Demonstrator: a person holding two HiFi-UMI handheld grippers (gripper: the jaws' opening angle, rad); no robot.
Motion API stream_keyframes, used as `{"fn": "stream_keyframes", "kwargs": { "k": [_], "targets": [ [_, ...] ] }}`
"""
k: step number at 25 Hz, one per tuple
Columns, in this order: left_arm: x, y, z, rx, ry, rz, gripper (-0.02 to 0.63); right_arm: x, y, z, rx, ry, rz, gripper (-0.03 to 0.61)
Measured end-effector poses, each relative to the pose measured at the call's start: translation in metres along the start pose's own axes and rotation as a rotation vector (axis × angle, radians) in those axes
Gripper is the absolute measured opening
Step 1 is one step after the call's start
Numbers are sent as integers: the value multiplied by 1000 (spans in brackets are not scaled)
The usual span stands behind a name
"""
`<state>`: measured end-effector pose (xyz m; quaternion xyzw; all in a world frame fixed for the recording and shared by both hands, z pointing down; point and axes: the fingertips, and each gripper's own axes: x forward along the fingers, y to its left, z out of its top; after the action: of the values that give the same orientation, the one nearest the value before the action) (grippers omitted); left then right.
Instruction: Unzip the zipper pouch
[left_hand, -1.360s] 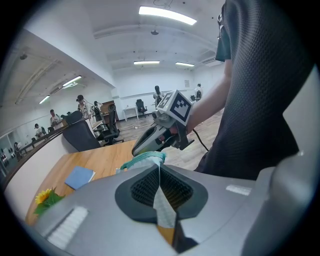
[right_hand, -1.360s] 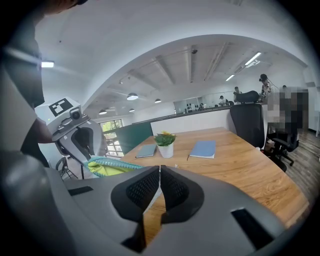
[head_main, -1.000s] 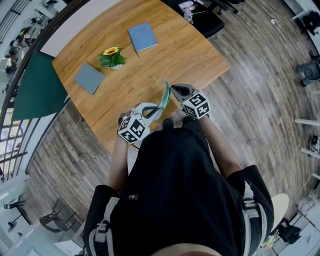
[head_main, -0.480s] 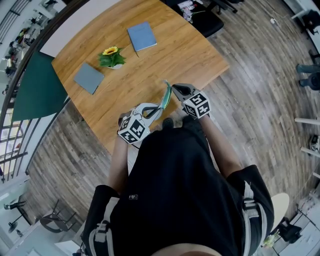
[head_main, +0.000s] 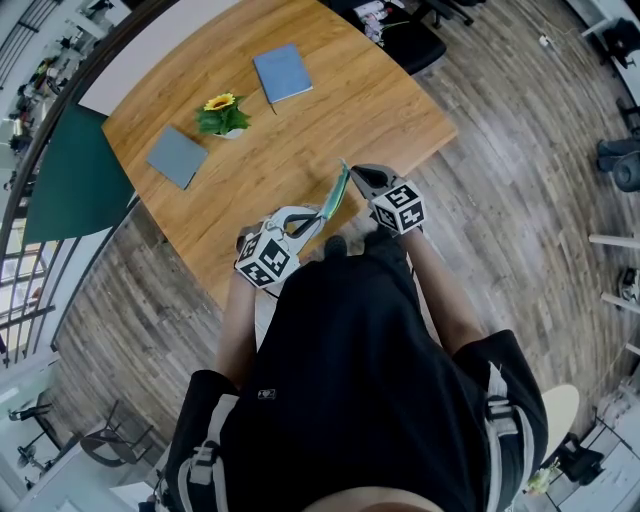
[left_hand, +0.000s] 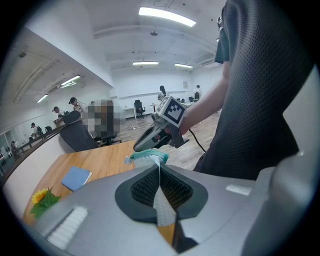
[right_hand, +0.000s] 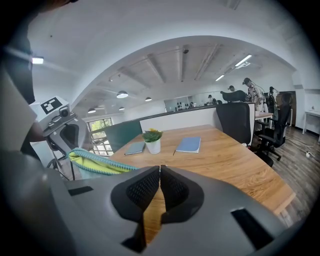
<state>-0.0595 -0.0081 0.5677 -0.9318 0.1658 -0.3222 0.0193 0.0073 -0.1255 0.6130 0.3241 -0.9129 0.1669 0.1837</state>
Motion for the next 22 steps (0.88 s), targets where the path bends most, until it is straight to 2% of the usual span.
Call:
{"fn": "stream_keyframes", "kwargs": {
  "k": [22],
  "targets": [
    [-7, 4, 11, 35, -15, 3, 8, -3, -18, 10, 10, -15, -40, 11]
  ]
}}
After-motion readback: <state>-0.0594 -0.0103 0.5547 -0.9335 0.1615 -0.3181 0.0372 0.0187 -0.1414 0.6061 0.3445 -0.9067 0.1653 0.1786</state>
